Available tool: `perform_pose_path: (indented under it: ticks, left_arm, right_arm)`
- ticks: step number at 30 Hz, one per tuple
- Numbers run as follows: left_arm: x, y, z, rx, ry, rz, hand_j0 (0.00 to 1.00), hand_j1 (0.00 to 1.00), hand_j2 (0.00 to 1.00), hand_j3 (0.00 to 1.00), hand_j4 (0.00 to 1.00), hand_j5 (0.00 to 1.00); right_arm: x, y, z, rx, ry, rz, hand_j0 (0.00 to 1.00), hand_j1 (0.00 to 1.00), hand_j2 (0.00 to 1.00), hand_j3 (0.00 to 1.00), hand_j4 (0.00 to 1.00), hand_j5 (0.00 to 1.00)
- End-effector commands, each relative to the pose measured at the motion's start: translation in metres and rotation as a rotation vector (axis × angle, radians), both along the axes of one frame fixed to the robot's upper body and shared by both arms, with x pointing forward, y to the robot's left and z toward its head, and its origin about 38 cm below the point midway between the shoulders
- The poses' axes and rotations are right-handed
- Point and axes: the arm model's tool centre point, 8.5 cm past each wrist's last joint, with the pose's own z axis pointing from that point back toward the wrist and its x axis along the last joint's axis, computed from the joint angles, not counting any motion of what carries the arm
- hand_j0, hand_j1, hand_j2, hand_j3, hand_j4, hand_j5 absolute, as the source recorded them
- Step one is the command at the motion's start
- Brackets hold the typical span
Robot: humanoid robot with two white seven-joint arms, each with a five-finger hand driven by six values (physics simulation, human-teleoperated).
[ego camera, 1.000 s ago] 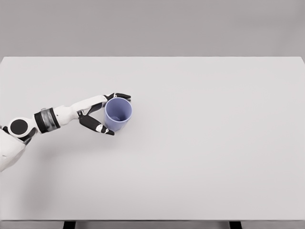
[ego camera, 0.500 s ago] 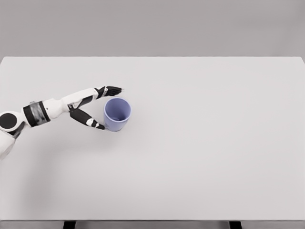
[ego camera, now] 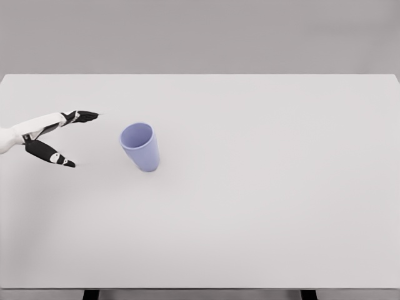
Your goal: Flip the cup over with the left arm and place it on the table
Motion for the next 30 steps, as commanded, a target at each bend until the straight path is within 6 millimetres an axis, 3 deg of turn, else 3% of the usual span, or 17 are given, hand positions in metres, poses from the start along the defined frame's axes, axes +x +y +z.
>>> perform_pose_path:
  ticks: [1,30]
  left_arm:
    - [-0.0016,0.0064,0.0038,0.013,-0.003,0.008,1.00,1.00,1.00,1.00,1.00,1.00]
    - [-0.0016,0.0079,0.0016,0.015,0.002,0.014,1.00,1.00,1.00,1.00,1.00,1.00]
  right_arm:
    - [0.0000,0.0000,0.0000,0.000,0.000,0.000,1.00,1.00,1.00,1.00,1.00,1.00]
    - [0.0000,0.0000,0.0000,0.000,0.000,0.000,1.00,1.00,1.00,1.00,1.00,1.00]
